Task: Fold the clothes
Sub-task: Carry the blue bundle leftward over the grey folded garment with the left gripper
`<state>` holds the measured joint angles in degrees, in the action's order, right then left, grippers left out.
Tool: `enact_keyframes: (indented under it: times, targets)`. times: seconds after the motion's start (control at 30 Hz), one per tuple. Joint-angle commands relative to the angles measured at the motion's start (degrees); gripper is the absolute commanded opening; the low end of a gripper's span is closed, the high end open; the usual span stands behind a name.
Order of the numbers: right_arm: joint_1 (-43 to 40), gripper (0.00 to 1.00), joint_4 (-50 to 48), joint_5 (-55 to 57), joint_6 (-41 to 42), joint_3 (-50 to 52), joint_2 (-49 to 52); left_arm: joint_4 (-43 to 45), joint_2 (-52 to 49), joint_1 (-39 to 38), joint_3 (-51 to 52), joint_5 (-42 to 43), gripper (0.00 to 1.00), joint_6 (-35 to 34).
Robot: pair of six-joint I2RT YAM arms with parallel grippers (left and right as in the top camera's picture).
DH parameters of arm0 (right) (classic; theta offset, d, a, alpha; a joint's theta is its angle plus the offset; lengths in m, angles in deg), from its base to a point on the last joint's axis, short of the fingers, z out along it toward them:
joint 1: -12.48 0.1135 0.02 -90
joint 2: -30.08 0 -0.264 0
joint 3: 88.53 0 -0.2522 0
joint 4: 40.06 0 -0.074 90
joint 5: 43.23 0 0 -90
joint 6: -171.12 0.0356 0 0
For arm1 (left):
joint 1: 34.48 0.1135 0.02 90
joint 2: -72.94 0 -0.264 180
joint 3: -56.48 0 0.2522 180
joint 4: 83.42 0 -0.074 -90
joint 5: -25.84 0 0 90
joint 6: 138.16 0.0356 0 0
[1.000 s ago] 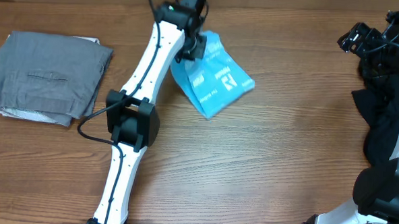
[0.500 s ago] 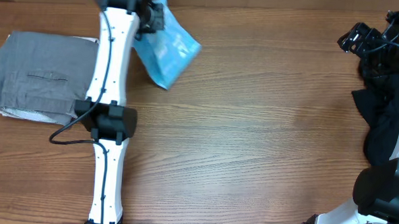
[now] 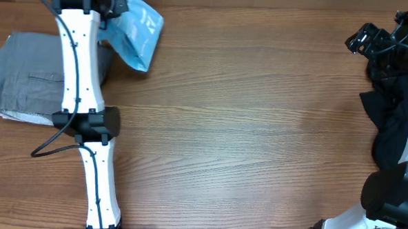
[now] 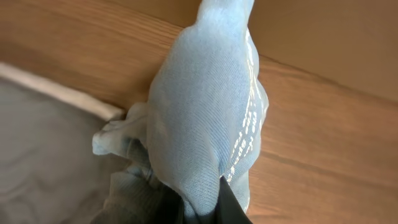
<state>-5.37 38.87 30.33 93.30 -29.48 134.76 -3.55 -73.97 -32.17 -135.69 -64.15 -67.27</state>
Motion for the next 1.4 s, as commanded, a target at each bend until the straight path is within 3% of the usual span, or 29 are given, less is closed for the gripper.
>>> enact_keyframes:
  times: [0.0,0.37,0.63,0.97,1.37]
  targets:
    - [0.1,1.00,-0.3,0.3,0.1,0.0,-0.1,-0.5,4.7,5.2,-1.7,0.0,0.04,-5.5]
    - [0.1,1.00,-0.3,0.3,0.1,0.0,-0.1,-0.5,5.5,18.8,-1.7,10.6,0.04,-11.4]
    - [0.1,1.00,-0.3,0.3,0.1,0.0,-0.1,-0.2,5.5,24.8,-1.6,11.0,0.04,-11.8]
    - [0.1,1.00,-0.3,0.3,0.1,0.0,-0.1,-2.1,5.2,25.0,-1.6,8.4,0.04,-12.3]
    - [0.1,1.00,-0.3,0.3,0.1,0.0,-0.1,5.4,5.0,25.0,-1.6,12.1,0.04,-23.8]
